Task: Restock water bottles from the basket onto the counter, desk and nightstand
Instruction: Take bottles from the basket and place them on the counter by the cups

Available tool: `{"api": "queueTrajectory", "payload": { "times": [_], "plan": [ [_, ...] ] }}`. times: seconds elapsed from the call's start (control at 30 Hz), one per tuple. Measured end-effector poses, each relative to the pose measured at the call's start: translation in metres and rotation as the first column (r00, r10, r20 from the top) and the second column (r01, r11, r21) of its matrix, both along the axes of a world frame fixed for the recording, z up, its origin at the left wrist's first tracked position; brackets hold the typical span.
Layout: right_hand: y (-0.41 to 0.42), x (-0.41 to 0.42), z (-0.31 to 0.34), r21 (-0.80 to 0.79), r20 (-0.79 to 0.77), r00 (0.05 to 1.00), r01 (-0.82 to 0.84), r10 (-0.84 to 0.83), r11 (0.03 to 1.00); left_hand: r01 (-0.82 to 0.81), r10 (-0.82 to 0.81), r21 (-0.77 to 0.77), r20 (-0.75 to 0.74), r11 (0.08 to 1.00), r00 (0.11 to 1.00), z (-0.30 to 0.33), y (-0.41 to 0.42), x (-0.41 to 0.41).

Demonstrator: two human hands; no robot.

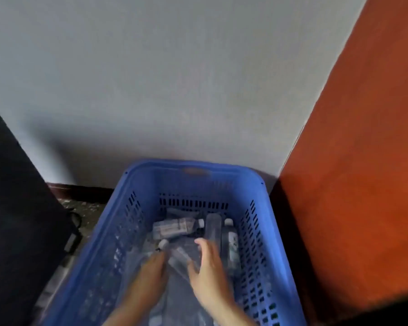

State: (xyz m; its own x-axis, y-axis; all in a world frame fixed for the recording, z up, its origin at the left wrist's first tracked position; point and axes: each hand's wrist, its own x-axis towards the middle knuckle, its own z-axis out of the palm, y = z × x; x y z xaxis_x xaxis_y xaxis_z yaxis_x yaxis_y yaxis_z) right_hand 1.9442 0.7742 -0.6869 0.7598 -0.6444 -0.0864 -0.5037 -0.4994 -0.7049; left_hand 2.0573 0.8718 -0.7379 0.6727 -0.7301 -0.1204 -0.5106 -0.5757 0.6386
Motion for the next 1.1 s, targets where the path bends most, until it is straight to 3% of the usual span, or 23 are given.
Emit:
{"api": "queueTrajectory", "payload": {
  "times": [0.23, 0.33, 0.6, 0.8, 0.9, 1.0, 1.1],
  "plan": [
    [-0.010, 0.000, -0.101, 0.133, -0.135, 0.987, 0.106, -0.088, 0.985, -0.049, 0.062, 0.322, -0.030, 0.946, 0.998, -0.084, 0.019, 0.015],
    [-0.016, -0.005, -0.133, 0.141, -0.229, 0.972, 0.078, -0.044, 0.987, -0.086, 0.123, 0.403, -0.066, 0.911, 0.990, -0.104, 0.016, 0.014],
    [-0.014, -0.004, -0.178, 0.156, -0.369, 0.929, 0.094, -0.030, 0.983, -0.374, 0.433, 0.239, -0.285, 0.896, 0.855, -0.137, 0.014, 0.006],
    [-0.021, 0.039, -0.171, -0.240, -0.434, 0.899, -0.046, -0.065, 0.970, -0.358, 0.407, 0.193, -0.407, 0.913, 0.818, -0.146, 0.007, 0.015],
    [-0.026, 0.062, -0.179, -0.195, -0.461, 0.887, -0.130, 0.026, 0.972, -0.393, 0.416, 0.153, -0.478, 0.907, 0.773, -0.148, 0.011, 0.020],
    [-0.021, 0.073, -0.187, -0.093, -0.474, 0.880, -0.066, 0.014, 0.993, -0.471, 0.472, 0.155, -0.549, 0.868, 0.690, -0.149, 0.010, 0.018],
    [-0.013, 0.076, -0.192, -0.096, -0.494, 0.869, -0.029, -0.023, 0.995, -0.448, 0.519, 0.269, -0.537, 0.853, 0.665, -0.151, 0.011, 0.020]
  ]
}}
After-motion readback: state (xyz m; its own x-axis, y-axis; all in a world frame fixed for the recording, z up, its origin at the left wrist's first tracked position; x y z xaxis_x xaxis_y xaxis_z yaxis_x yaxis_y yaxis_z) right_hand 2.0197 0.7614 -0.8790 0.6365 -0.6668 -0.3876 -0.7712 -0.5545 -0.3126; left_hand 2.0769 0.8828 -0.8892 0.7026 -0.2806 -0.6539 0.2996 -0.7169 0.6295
